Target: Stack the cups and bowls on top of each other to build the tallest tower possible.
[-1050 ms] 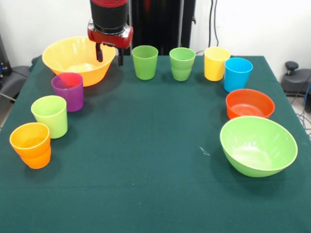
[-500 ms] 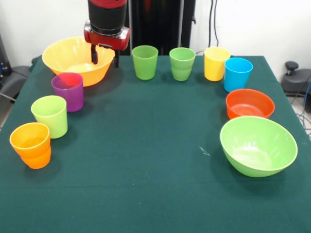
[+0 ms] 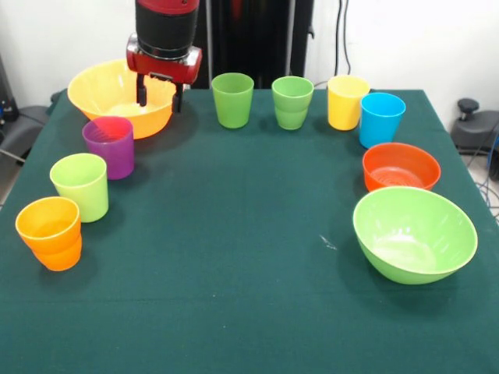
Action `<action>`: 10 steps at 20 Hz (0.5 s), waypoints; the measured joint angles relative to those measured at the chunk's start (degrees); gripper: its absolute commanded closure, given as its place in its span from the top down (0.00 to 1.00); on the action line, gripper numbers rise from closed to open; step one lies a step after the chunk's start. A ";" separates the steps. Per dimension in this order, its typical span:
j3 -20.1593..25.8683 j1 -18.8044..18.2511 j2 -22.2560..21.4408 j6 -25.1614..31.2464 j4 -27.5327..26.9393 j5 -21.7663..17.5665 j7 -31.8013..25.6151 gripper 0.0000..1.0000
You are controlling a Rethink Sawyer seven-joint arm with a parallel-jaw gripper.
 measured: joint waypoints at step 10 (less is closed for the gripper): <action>-0.50 0.46 2.73 -1.66 -2.23 -0.89 0.00 1.00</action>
